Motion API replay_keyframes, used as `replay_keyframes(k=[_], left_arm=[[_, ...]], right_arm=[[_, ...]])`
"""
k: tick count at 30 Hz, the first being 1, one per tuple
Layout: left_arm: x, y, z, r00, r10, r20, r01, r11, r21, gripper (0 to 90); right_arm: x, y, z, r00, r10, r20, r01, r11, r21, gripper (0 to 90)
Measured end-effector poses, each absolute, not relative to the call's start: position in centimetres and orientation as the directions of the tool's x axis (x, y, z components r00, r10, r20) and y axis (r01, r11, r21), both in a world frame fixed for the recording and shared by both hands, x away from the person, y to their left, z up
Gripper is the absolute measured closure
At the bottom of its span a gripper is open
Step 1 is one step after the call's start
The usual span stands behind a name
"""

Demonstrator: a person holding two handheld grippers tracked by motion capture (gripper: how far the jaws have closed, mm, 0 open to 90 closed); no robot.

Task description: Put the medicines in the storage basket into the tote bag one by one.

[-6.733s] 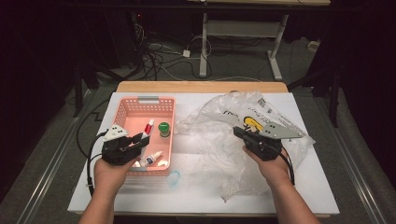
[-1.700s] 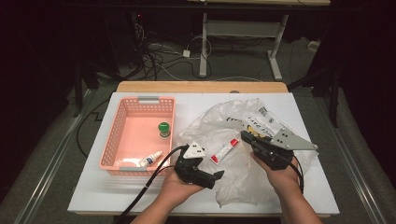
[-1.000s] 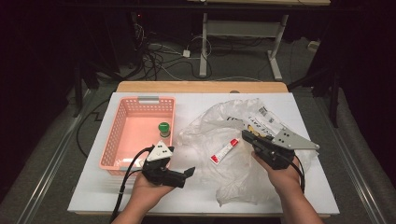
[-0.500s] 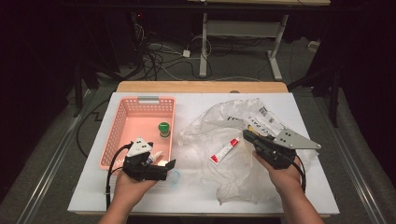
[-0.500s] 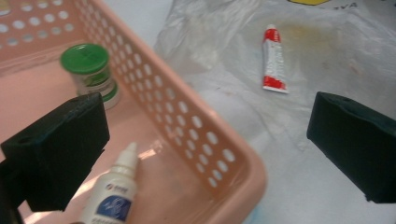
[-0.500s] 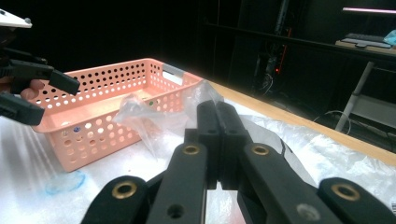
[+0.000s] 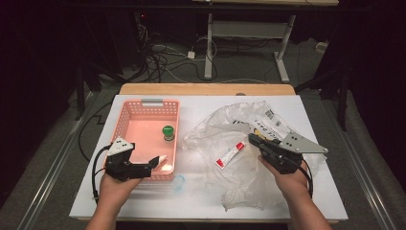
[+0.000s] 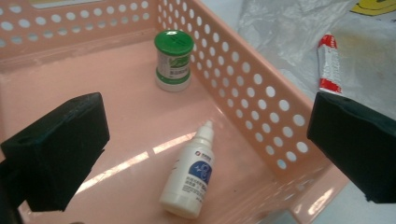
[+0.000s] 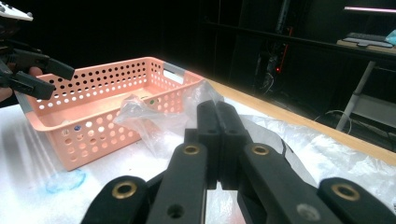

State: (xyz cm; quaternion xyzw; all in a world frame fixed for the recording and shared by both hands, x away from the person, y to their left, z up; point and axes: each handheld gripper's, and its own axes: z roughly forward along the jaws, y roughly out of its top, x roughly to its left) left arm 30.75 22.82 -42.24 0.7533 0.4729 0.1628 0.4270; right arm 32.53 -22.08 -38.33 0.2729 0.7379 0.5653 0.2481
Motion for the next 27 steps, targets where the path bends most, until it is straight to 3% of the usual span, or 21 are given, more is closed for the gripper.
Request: replay_keyframes(k=[12,27], left_arm=[[31.2,22.4,-41.5,0.519,0.838,-0.166,0.548,-0.177,0.818,0.0],[35.6,21.2,-40.2,0.507,0.845,-0.169,0.562,-0.175,0.809,0.0]], right_arm=[[32.5,-22.3,-38.0,-0.723,0.689,-0.054,0.119,0.201,0.972,90.0],[32.6,-22.3,-38.1,-0.724,0.688,-0.047,0.124,0.197,0.972,90.0]])
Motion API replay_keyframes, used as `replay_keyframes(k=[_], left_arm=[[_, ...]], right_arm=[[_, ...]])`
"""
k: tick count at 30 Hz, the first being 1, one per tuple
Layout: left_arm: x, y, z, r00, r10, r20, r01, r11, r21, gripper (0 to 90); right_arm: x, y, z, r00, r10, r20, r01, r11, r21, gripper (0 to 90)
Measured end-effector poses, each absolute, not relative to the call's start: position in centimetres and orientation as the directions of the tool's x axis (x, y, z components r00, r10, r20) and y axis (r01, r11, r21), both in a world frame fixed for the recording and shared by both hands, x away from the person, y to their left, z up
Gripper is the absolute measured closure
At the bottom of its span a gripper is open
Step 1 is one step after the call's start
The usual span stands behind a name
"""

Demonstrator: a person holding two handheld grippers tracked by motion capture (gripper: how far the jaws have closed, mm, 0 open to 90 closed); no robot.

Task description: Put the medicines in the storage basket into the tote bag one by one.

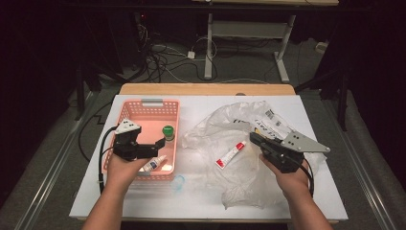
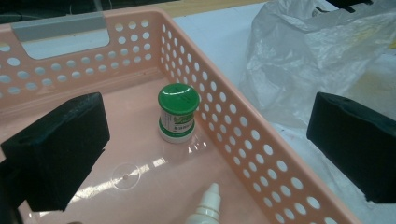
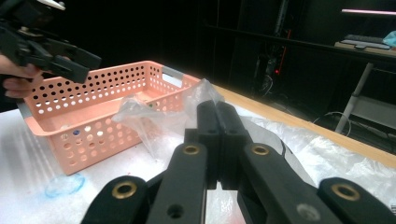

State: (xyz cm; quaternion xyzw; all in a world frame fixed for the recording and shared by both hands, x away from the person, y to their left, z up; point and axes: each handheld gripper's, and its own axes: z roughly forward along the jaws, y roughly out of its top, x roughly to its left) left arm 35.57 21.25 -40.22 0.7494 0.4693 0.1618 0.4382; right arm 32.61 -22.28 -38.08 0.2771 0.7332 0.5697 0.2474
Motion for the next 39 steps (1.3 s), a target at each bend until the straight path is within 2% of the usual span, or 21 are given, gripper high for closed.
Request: replay_keyframes(k=[17,34,39], left_arm=[[40.0,21.1,-41.2,0.464,0.870,-0.170,0.627,-0.186,0.756,1.6],[42.6,20.0,-41.9,0.465,0.870,-0.167,0.677,-0.227,0.700,13.6],[43.2,19.7,-42.3,0.460,0.871,-0.169,0.702,-0.241,0.670,14.6]], right_arm=[[32.6,-22.3,-38.1,-0.724,0.688,-0.048,0.124,0.198,0.972,90.0],[32.7,-22.5,-37.9,-0.724,0.688,-0.050,0.116,0.193,0.974,90.0],[32.6,-22.5,-37.9,-0.723,0.689,-0.051,0.117,0.194,0.974,90.0]])
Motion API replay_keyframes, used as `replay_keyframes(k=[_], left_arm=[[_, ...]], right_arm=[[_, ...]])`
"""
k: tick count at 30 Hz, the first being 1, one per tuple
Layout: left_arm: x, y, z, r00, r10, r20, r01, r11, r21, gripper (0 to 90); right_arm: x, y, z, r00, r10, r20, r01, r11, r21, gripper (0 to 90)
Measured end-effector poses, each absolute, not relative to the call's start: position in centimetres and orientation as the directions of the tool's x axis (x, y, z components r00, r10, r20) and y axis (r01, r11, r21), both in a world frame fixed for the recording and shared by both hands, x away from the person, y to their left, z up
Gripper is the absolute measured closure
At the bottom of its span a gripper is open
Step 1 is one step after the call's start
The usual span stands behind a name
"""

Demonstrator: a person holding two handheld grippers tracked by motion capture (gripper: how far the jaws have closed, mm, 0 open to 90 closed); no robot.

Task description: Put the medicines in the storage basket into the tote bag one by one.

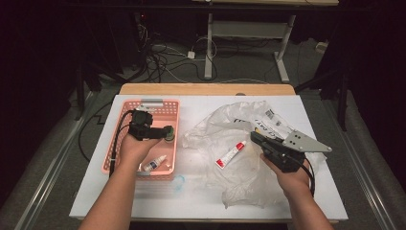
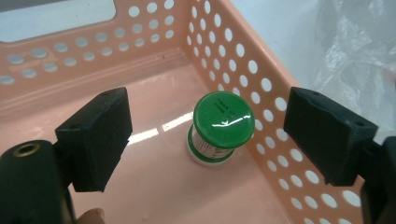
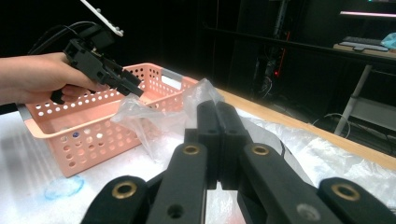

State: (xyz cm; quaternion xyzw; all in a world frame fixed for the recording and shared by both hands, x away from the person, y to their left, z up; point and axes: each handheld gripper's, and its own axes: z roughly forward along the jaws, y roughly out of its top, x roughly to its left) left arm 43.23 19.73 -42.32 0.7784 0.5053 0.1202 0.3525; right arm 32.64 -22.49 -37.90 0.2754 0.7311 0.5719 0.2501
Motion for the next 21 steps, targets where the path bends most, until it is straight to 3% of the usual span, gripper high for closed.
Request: replay_keyframes(k=[7,21], left_arm=[[43.8,19.5,-42.6,0.471,0.864,-0.176,0.712,-0.255,0.654,25.5],[44.7,18.6,-43.7,0.492,0.853,-0.176,0.738,-0.302,0.603,35.4]], right_arm=[[32.6,-22.5,-37.8,-0.721,0.691,-0.051,0.116,0.193,0.974,90.0],[32.6,-22.7,-37.8,-0.720,0.692,-0.051,0.114,0.190,0.975,90.0]])
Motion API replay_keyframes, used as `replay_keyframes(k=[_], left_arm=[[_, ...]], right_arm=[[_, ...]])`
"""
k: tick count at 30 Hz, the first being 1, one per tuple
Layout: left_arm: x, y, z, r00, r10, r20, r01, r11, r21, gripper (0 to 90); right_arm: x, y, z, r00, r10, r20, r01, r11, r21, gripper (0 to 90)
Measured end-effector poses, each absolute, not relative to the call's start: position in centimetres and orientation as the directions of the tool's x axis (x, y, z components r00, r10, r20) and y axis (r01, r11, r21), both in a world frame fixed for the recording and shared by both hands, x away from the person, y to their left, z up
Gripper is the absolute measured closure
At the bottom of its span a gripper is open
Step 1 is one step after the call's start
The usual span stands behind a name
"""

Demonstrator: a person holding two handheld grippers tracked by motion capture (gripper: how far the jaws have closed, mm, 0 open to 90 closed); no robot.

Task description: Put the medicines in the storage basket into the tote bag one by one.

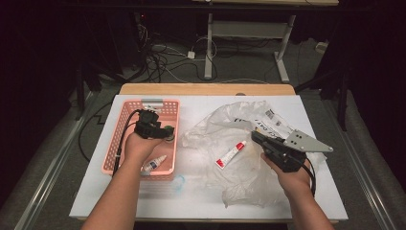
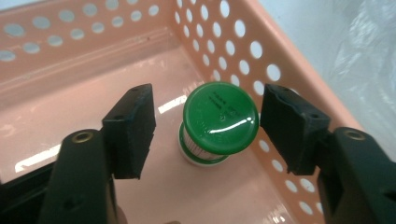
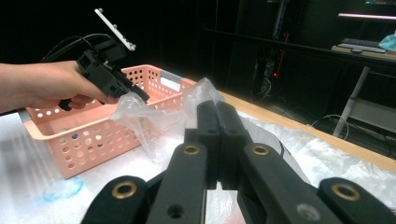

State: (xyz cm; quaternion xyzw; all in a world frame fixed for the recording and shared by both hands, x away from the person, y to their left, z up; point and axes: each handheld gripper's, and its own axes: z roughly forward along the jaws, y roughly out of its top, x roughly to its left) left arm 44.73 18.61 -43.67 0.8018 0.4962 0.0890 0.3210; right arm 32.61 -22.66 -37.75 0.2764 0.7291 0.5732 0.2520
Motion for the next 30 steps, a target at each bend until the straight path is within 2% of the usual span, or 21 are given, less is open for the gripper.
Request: replay_keyframes(k=[24,30], left_arm=[[45.7,17.3,-44.8,0.521,0.845,-0.118,0.741,-0.380,0.554,48.9],[45.6,17.2,-44.8,0.517,0.850,-0.096,0.736,-0.385,0.558,49.8]], right_arm=[[32.7,-22.8,-37.9,-0.719,0.694,-0.045,0.121,0.188,0.975,90.0],[32.7,-22.8,-37.9,-0.719,0.693,-0.047,0.120,0.191,0.974,90.0]])
